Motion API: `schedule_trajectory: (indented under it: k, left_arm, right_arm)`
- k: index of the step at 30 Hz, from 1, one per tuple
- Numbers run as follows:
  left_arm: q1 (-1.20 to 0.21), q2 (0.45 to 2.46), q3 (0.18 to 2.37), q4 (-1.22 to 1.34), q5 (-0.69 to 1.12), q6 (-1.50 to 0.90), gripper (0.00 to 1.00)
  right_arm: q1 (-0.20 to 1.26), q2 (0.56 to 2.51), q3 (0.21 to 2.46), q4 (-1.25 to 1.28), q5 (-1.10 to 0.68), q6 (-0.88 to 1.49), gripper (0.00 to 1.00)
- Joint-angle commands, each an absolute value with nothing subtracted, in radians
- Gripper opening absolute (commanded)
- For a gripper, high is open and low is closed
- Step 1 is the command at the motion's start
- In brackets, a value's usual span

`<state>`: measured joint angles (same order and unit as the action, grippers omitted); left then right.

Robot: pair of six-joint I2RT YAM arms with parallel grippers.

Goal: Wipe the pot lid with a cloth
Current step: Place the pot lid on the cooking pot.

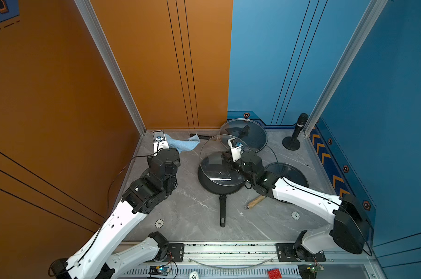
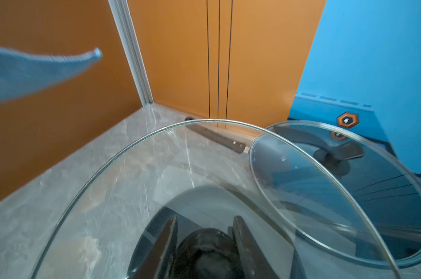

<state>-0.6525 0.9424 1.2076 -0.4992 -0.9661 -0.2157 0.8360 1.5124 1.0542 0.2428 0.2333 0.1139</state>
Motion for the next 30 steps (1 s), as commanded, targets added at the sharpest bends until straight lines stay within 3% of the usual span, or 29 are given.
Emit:
schedule_trajectory:
  k: [1, 11, 30]
  left_arm:
    - [-0.646, 0.925, 1.184, -0.55, -0.991, -0.276, 0.0]
    - [-0.646, 0.882, 1.176, -0.578, -1.006, -0.282, 0.0]
    - [-0.644, 0.887, 1.177, -0.578, -1.003, -0.295, 0.0]
  right_arm:
    - [0.861, 1.568, 1.069, 0.331, 0.213, 0.077, 0.0]
    - [0.864, 1.777, 1.14, 0.384, 0.172, 0.111, 0.0]
    - [0.784, 1.856, 1.135, 0.402, 0.152, 0.209, 0.0]
